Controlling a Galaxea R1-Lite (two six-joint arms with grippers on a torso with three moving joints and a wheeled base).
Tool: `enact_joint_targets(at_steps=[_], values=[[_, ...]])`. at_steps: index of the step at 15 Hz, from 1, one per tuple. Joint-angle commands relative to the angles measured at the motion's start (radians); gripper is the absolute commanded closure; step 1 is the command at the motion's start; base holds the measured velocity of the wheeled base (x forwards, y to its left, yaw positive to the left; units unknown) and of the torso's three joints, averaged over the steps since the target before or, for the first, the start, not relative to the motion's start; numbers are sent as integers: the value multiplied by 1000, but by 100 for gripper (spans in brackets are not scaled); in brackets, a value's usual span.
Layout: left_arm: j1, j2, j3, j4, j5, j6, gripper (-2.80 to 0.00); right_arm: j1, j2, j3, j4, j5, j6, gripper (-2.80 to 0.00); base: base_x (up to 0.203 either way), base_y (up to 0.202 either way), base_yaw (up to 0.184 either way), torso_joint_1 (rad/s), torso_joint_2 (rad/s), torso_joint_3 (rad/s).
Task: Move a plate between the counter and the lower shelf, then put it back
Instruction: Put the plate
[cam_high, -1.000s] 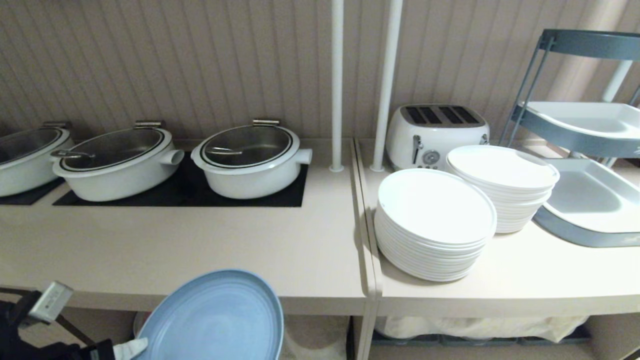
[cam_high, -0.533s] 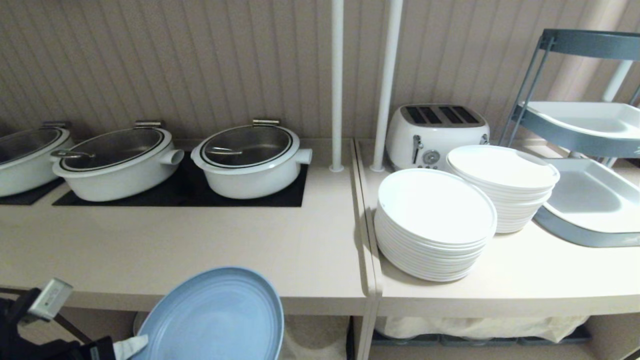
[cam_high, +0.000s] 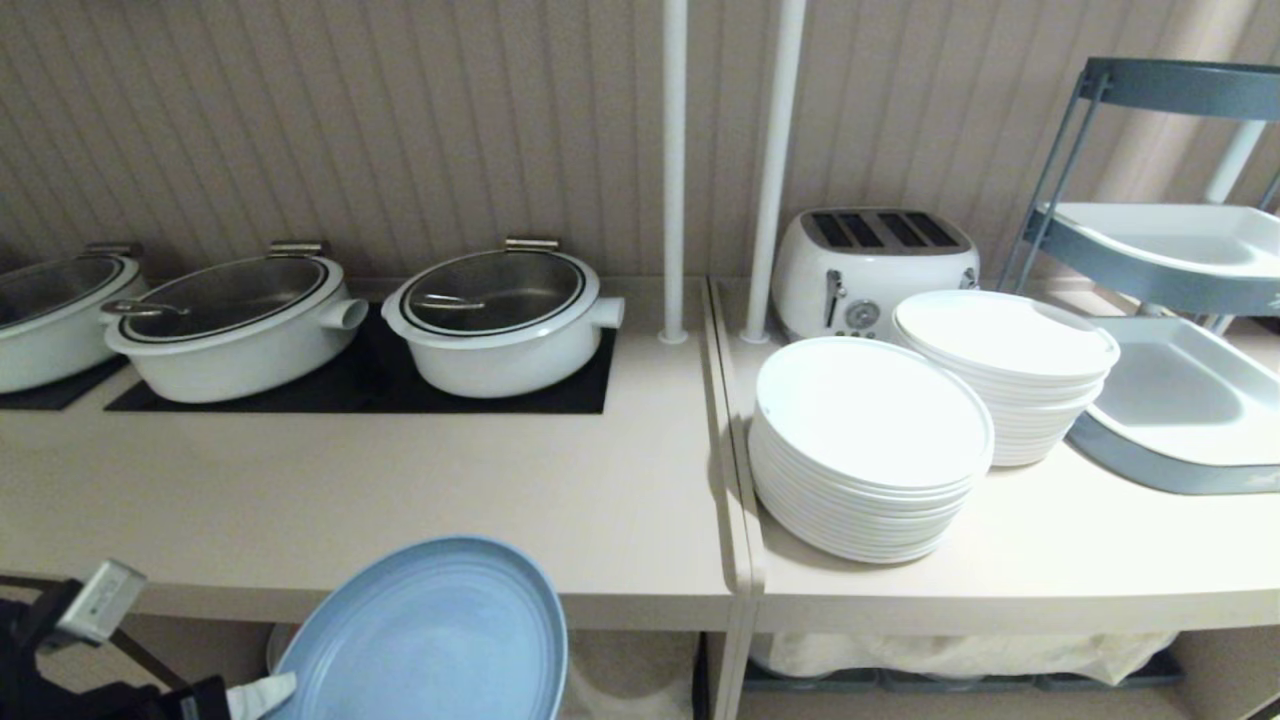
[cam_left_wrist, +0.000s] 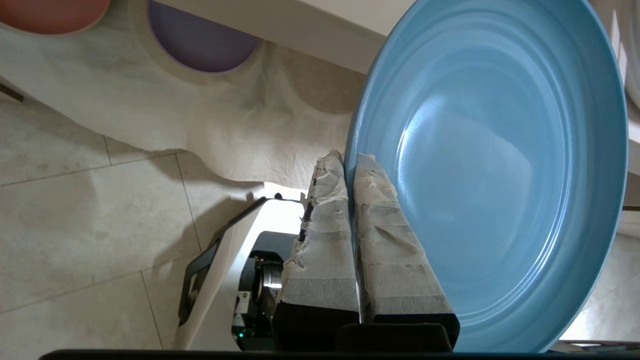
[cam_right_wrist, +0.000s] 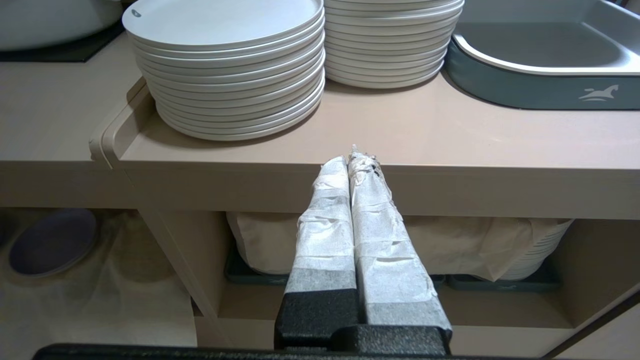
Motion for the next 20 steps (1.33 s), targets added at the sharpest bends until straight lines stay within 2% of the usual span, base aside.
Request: enact_joint_targets(at_steps=[1,20], values=[[0,1,1,-1,-1,-2,0,0,0,0,0,1,0,0,0,0,0,0,0,0],[1,4,-1,10,-1,-9,0,0,0,0,0,1,0,0,0,0,0,0,0,0]])
